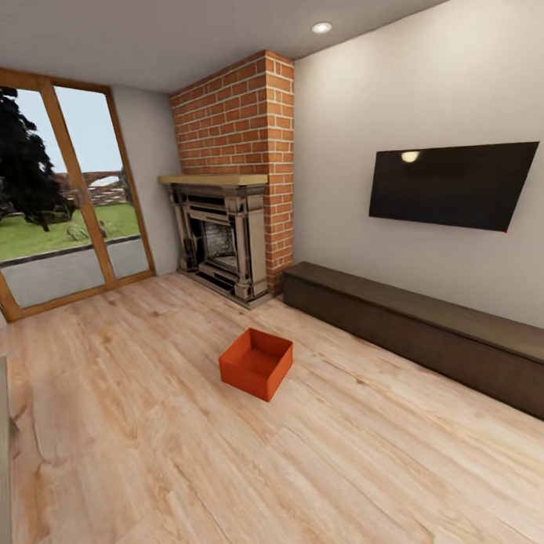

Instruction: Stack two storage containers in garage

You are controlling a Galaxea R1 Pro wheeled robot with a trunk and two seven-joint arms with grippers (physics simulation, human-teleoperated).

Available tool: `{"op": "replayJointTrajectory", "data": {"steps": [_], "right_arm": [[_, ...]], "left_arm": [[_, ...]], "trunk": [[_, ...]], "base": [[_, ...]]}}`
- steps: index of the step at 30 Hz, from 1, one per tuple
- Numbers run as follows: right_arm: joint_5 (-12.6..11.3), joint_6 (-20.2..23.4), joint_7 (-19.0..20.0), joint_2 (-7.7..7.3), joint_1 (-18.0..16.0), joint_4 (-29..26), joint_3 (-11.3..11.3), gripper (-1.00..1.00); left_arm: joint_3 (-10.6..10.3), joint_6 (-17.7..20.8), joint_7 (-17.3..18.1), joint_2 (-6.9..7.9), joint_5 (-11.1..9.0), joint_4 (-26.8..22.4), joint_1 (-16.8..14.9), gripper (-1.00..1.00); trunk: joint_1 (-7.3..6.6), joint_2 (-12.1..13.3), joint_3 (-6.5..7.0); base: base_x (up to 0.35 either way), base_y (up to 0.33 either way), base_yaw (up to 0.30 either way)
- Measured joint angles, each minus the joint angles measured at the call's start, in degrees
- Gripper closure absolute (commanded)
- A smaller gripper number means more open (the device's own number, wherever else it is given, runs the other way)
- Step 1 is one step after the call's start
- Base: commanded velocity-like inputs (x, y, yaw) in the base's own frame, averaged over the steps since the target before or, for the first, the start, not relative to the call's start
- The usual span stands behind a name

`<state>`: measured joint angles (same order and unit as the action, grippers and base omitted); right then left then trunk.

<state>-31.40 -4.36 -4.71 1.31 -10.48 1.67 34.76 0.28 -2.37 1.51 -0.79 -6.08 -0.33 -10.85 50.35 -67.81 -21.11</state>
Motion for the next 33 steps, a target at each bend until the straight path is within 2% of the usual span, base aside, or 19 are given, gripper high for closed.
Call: {"op": "replayJointTrajectory", "data": {"steps": [15, 33], "right_arm": [[0.02, 0.08, 0.00, 0.11, 0.00, 0.02, 0.00, -1.00], [0.02, 0.02, 0.00, 0.05, -0.01, 0.00, 0.00, -1.00]], "left_arm": [[0.00, 0.05, 0.00, 0.00, 0.01, 0.00, 0.00, -1.00], [0.00, 0.00, 0.00, 0.00, 0.00, -0.02, 0.01, -1.00]], "trunk": [[0.00, 0.00, 0.00], [0.00, 0.00, 0.00]], "base": [[0.322, 0.000, 0.019], [0.322, 0.000, 0.256]]}}
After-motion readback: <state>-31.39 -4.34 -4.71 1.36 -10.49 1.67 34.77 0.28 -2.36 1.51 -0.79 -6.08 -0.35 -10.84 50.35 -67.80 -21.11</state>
